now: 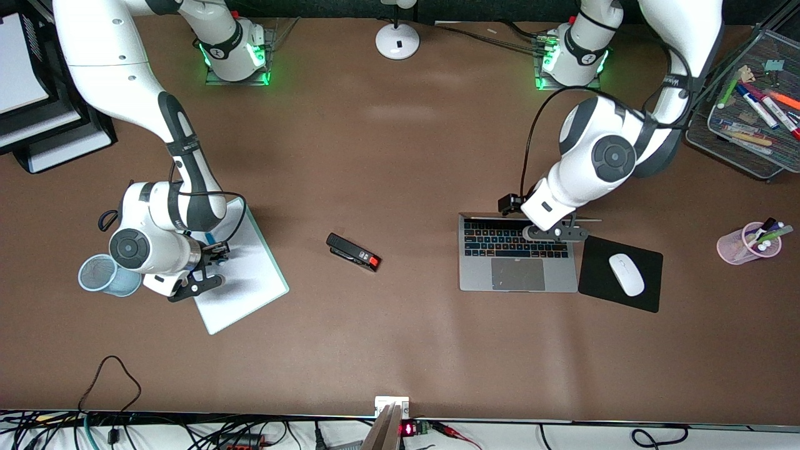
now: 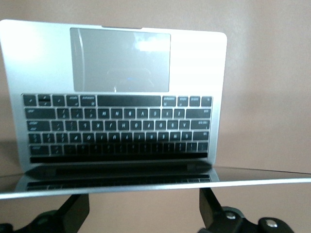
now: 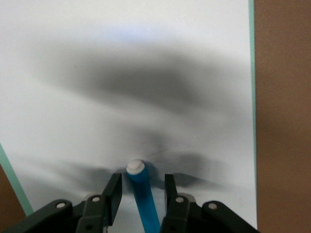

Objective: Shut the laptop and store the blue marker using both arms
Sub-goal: 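Push the laptop lid down with the left gripper while the right gripper grasps the marker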

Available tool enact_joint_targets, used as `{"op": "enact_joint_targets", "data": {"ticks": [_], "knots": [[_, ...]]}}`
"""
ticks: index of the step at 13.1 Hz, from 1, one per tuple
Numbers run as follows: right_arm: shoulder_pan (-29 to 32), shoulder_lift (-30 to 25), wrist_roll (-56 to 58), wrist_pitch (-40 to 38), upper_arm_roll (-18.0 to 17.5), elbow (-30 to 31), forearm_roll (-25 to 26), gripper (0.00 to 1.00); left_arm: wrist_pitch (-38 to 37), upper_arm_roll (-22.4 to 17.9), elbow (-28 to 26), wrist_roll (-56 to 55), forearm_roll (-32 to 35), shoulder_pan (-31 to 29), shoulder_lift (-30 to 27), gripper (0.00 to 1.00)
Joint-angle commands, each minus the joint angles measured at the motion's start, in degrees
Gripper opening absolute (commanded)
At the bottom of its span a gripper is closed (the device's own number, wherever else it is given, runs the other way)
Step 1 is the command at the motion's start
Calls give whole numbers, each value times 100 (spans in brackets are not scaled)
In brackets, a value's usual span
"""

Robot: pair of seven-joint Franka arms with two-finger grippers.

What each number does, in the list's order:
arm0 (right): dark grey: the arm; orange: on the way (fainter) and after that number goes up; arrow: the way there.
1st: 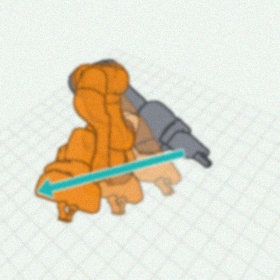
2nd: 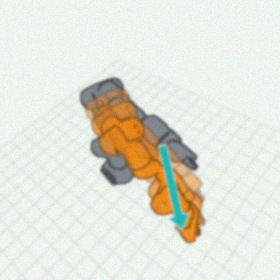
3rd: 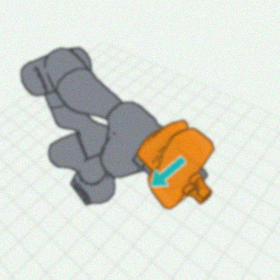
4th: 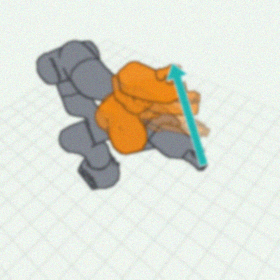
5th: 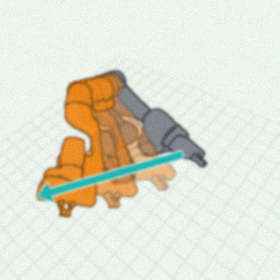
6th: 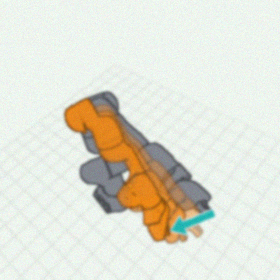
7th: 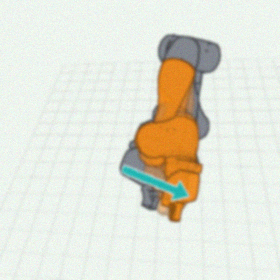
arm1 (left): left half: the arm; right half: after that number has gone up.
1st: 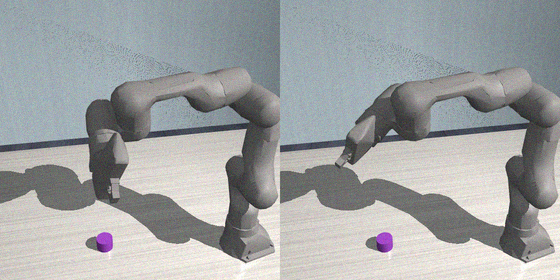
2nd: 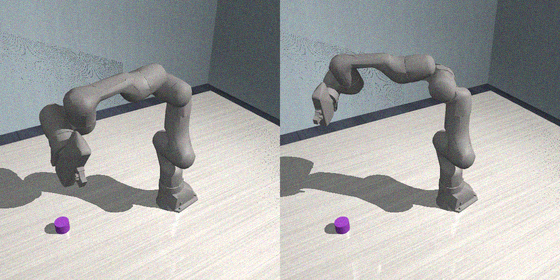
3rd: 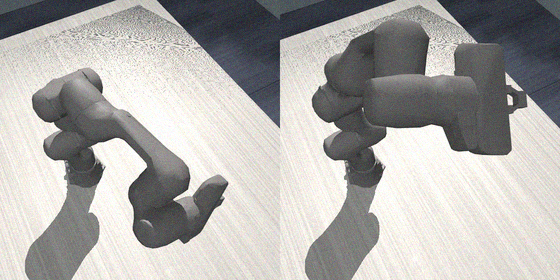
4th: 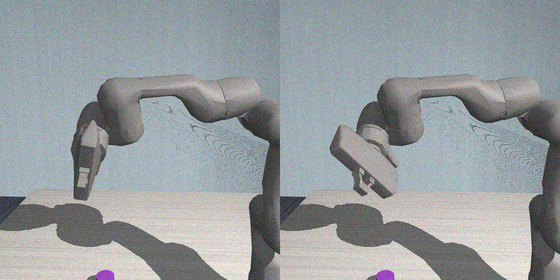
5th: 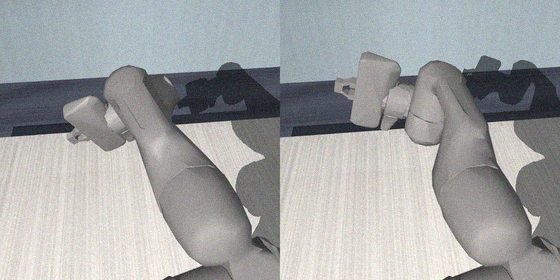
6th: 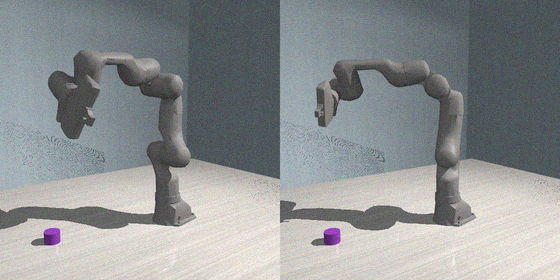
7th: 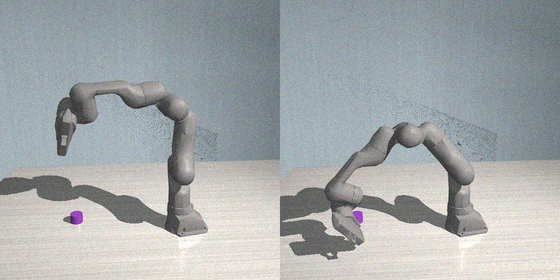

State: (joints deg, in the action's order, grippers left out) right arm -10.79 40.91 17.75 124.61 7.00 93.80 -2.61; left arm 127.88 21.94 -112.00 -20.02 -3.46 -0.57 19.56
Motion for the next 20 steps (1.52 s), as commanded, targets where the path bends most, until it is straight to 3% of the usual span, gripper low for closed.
{"op": "enact_joint_targets", "data": {"ticks": [1, 6, 10, 20], "knots": [[24, 40, 97, 63, -32, -19, -99, 42, 184, -5, 266, -2, -67, 4, 233, 100], [33, 66, 97, 64, -41, -19, -99, 39, 350, -23, 688, -2, -32, 30, 741, 100], [33, 75, 97, 72, -41, -28, -99, 38, 948, -40, 689, 15, -32, 57, 1129, 100], [24, 145, 89, 231, -50, -63, -108, 33, 1450, -93, 873, 15, 223, 83, 1770, 100]]}}
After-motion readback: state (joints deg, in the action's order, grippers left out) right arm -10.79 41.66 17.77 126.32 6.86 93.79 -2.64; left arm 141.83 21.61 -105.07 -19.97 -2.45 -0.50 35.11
